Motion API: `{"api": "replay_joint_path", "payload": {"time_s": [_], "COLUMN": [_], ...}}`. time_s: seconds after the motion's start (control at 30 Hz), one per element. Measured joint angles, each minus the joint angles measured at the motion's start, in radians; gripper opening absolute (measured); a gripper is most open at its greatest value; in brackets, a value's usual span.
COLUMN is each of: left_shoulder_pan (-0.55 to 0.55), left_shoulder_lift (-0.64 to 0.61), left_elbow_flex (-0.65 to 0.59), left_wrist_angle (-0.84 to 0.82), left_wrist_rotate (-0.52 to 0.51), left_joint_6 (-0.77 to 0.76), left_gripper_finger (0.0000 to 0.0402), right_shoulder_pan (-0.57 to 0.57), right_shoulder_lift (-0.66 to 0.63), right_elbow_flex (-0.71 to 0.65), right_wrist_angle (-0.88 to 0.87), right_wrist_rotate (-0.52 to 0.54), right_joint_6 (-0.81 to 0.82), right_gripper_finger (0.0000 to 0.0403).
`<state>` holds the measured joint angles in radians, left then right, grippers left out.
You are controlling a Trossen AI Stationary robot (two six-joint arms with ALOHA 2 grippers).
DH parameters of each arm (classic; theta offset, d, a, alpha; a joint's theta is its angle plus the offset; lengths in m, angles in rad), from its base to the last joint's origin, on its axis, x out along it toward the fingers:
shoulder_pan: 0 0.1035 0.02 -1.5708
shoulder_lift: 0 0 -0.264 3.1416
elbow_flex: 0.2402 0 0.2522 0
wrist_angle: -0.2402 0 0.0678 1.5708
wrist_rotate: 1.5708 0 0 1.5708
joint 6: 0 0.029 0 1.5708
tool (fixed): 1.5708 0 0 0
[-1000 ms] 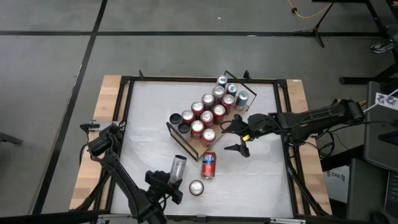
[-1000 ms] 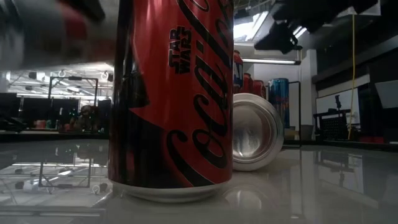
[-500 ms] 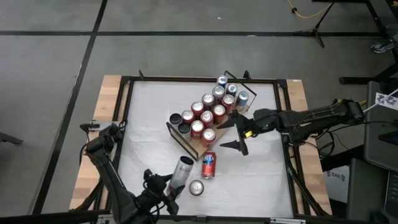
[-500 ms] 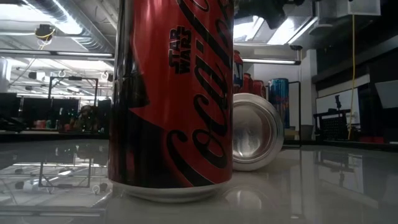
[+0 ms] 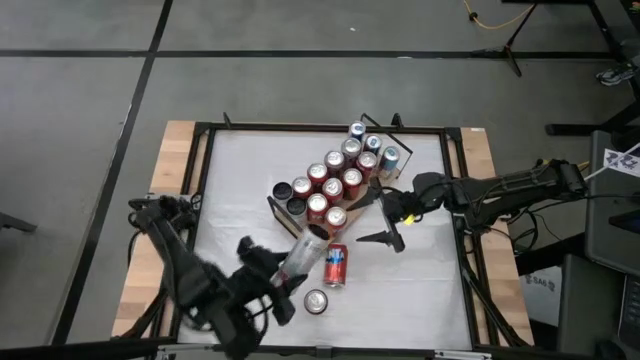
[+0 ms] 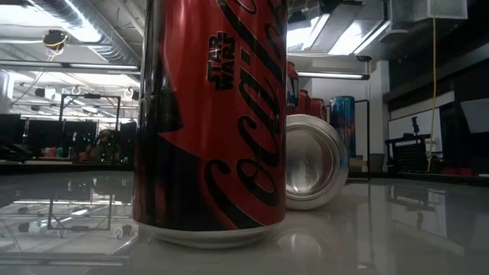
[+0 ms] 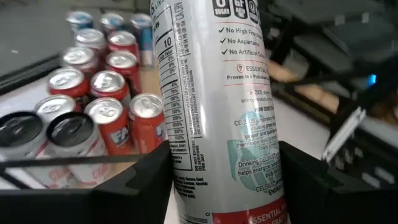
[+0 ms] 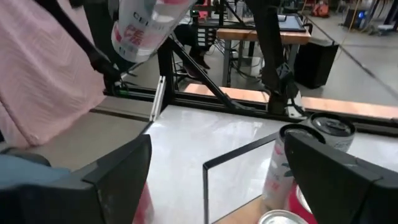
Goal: Place canned beverage on shelf
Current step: Put the white pink soda can on the shelf aligned with the other white pink soda cans
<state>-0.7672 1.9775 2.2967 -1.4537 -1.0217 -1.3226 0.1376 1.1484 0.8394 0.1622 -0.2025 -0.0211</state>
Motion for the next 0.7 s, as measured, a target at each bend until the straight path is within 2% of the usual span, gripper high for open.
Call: {"api": "replay_joint_path", "payload": {"time_s": [0.2,0.37,0.53,0.7], "left_shoulder_pan": [0.188,0.358,0.493,0.601], "left_shoulder_lift": [-0.023,-0.026,-0.026,-0.022], "left_elbow_flex": [0.000,0.000,0.000,0.000], "left_wrist_angle": [0.192,0.344,0.410,0.467], "left_wrist_rotate": [0.305,0.555,0.786,0.920], "left_joint_6": [0.453,0.789,1.003,1.172], "left_gripper_finger": [0.0220,0.0220,0.0220,0.0220], "right_shoulder_pan": [0.000,0.000,0.000,0.000], "right_shoulder_lift": [-0.030,-0.140,-0.308,-0.453], "right_elbow_flex": [0.000,0.000,0.000,0.000], "right_wrist_angle": [-0.027,-0.184,-0.418,-0.515], "right_wrist_rotate": [0.006,0.123,0.193,0.194], "right_joint_6": [-0.071,-0.118,-0.115,0.080], "right_gripper_finger": [0.0358,0.0358,0.0358,0.0358]}}
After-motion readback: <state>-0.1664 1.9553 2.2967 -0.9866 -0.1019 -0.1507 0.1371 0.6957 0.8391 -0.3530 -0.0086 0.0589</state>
